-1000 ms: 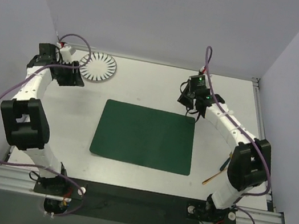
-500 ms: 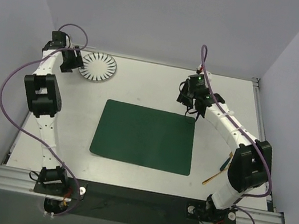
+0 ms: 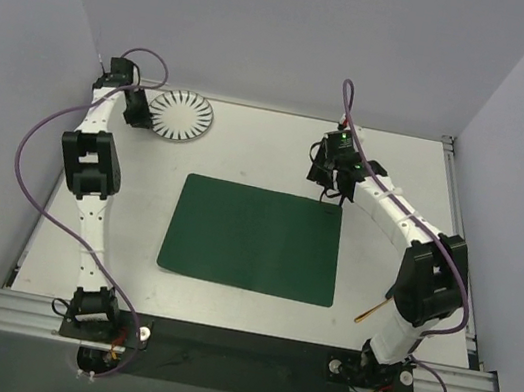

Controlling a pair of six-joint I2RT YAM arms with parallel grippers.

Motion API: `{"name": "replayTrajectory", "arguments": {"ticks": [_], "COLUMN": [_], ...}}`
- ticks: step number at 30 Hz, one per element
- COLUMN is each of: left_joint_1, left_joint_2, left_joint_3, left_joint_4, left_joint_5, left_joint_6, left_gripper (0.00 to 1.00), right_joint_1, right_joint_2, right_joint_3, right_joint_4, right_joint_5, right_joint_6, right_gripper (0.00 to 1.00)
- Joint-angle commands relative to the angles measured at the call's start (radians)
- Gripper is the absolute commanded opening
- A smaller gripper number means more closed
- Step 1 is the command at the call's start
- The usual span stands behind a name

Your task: Set the dinner table for one person

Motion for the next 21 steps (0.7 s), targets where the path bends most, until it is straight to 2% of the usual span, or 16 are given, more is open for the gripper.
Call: {"name": "replayTrajectory", "arguments": {"ticks": [1,3,4,5,7,8,10,16,21], "left_joint_1": [-0.015,-0.016,-0.018,-0.018,-0.025,-0.030,-0.047,-0.065,-0.078], "left_joint_2": [0.031,0.044,0.047,0.045,0.031,0.001,-0.039,-0.099,-0.113], "left_joint_3": [0.004,-0.005,-0.008,-0.016,-0.051,-0.071,-0.152,-0.209,-0.234], "left_joint_4": [-0.032,-0.037,-0.038,-0.034,-0.011,0.009,0.088,0.176,0.150], "left_joint_5": [0.058,0.133,0.165,0.255,0.366,0.412,0.526,0.688,0.660], "left_joint_6": [-0.012,-0.022,-0.025,-0.025,-0.029,-0.049,-0.081,-0.184,-0.121], "left_gripper": [0.16,0.00,0.00,0.00,0.00,0.00,0.00,0.00,0.00], "right_joint_1": [0.008,0.009,0.012,0.012,0.014,0.012,0.014,0.015,0.020], "right_joint_2": [-0.001,-0.003,-0.001,0.002,0.025,0.035,0.075,0.267,0.414], "right_joint_3": [0.046,0.040,0.038,0.037,0.043,0.057,0.074,0.178,0.239], "right_joint_4": [-0.007,-0.004,-0.001,0.002,0.025,0.034,0.086,0.278,0.419], "right_joint_5": [-0.002,-0.012,-0.025,-0.044,-0.131,-0.169,-0.275,-0.472,-0.553], "right_joint_6": [-0.005,0.005,0.007,0.008,0.012,0.021,0.066,0.272,0.464], "right_gripper": [0.40,0.40,0.40,0.41,0.53,0.63,0.68,0.70,0.73]}}
